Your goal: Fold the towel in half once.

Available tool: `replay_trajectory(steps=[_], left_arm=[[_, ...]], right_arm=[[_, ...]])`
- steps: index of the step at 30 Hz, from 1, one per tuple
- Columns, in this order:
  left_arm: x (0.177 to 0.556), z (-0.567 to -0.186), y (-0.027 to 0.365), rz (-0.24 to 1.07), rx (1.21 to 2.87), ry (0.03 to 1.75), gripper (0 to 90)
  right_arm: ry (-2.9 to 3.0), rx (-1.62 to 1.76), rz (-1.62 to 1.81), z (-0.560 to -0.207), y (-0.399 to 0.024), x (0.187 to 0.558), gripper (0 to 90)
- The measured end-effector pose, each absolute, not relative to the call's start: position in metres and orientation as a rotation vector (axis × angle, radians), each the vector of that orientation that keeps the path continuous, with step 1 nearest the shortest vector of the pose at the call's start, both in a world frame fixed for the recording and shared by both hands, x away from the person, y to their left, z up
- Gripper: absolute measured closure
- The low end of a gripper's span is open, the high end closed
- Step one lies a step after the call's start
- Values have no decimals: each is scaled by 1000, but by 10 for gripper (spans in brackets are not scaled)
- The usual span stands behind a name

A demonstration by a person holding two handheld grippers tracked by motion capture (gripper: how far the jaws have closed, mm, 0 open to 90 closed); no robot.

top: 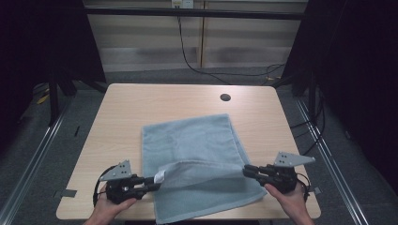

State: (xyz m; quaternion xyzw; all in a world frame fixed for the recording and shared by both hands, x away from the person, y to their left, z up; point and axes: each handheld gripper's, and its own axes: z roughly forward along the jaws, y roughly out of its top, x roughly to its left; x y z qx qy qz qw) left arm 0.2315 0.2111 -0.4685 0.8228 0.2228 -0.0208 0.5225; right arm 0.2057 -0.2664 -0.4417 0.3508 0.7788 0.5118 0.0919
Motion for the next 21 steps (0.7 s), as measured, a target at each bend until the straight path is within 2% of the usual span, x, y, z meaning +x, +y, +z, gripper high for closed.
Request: replay_trajectory(steps=[5, 8, 12, 17, 18, 19, 21], left_arm=[[230, -465, 223, -82, 1915, 536, 596], [241, -462, 227, -44, 1884, 582, 598], [275, -468, 223, 27, 1921, 697, 646], [303, -476, 216, 41, 1955, 758, 661], [309, -479, 214, 71, 1968, 775, 663], [317, -482, 213, 83, 1987, 786, 663], [335, -493, 210, 59, 1988, 847, 664]], right_arm=[[2276, 1084, 1519, -441, -281, 187, 720], [2279, 1112, 1504, -448, -282, 197, 719], [2351, 1123, 1444, -462, -268, 234, 715], [2381, 1148, 1392, -472, -255, 270, 690], [2405, 1154, 1353, -478, -247, 286, 680], [2405, 1154, 1353, -478, -247, 286, 680], [2441, 1172, 1265, -488, -235, 308, 623]])
